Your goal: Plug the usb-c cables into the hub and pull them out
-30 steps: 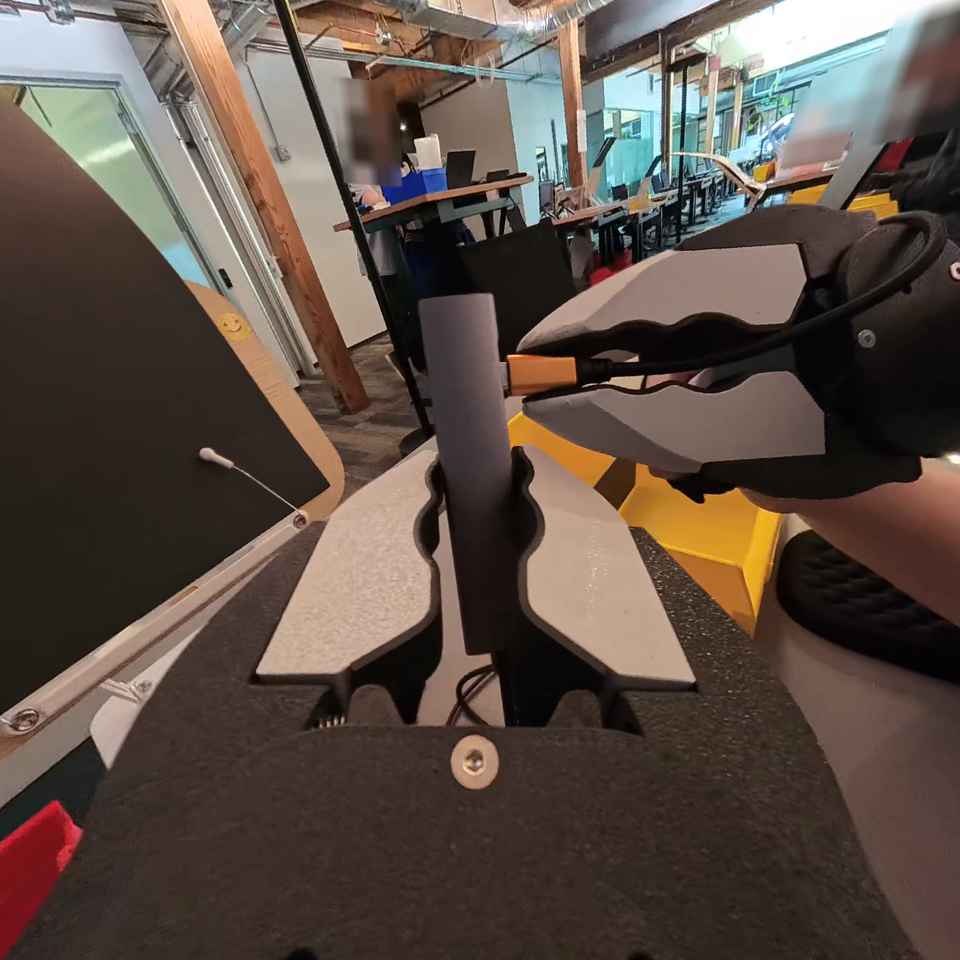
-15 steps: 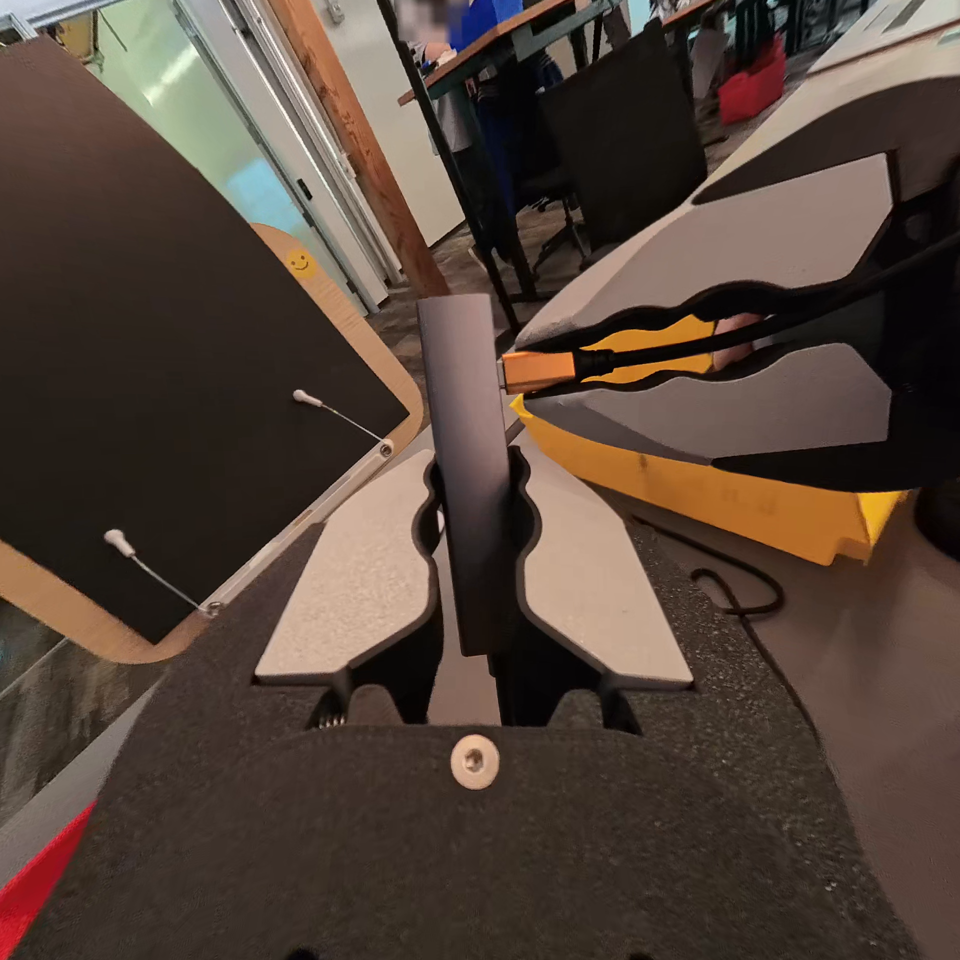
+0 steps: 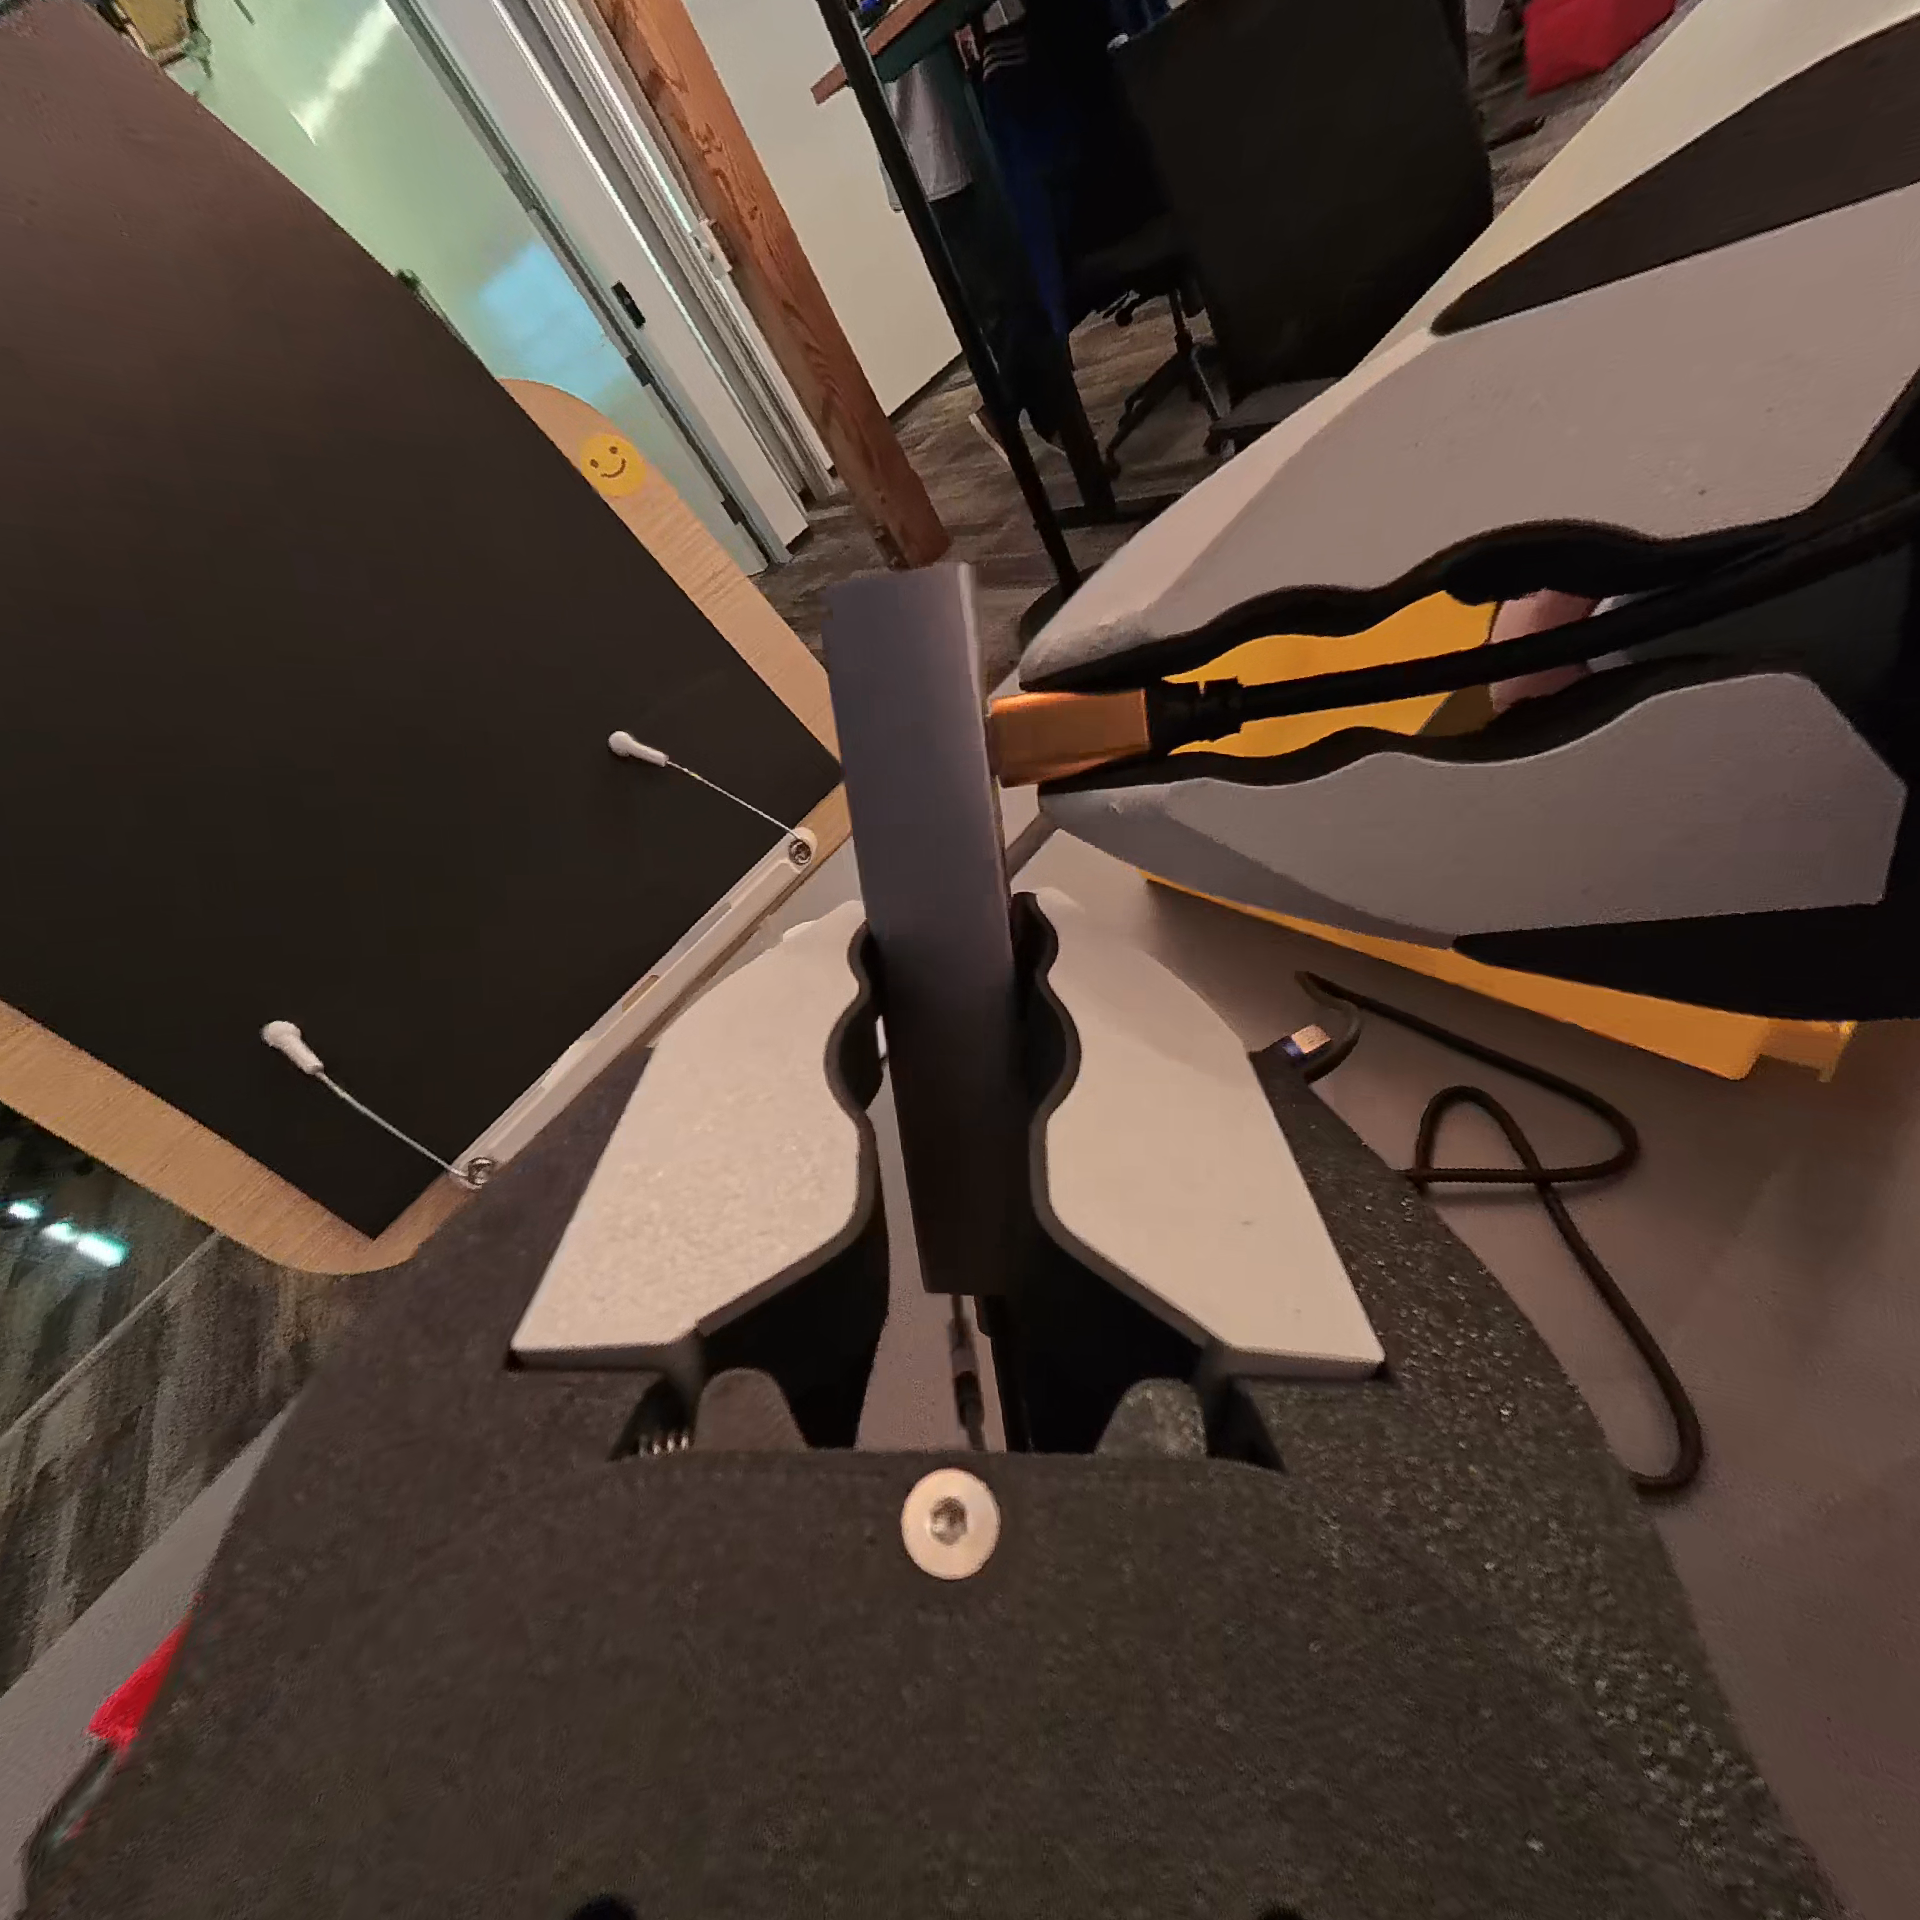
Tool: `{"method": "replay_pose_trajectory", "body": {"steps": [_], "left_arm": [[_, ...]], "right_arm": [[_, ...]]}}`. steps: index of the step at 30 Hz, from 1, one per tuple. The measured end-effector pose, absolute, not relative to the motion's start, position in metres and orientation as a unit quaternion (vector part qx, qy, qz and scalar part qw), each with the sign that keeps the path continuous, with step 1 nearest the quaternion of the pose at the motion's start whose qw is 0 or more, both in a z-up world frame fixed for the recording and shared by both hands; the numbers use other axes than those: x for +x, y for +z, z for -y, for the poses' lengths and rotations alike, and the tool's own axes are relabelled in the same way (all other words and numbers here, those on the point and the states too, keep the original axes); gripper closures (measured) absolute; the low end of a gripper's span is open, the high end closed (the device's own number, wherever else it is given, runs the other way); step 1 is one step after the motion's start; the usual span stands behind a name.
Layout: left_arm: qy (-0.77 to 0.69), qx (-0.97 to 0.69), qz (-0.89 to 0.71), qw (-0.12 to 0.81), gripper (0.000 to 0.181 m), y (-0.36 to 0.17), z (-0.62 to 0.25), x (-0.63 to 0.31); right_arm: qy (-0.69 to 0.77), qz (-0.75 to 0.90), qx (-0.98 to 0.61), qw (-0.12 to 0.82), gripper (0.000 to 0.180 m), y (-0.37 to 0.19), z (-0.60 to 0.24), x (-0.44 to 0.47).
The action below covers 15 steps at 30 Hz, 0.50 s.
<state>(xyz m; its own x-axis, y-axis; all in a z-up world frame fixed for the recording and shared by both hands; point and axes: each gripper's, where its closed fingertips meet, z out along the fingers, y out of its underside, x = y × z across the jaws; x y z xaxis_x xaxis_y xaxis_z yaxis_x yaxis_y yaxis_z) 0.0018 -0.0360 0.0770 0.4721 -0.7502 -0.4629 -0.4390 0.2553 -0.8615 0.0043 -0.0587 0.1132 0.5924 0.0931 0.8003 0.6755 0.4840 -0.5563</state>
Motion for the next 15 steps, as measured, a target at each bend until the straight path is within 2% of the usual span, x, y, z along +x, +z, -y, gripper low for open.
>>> {"method": "replay_pose_trajectory", "body": {"steps": [1,15], "left_arm": [[-0.123,-0.598,-0.498,0.617,0.159,0.0771,0.0358,0.0015],[-0.147,-0.579,-0.515,0.614,0.155,0.0791,0.0390,0.0019]], "right_arm": [[-0.191,0.406,-0.472,0.759,0.166,0.1133,0.0588,0.0040],[-0.222,0.405,-0.456,0.761,0.166,0.1212,0.0618,0.0090]]}}
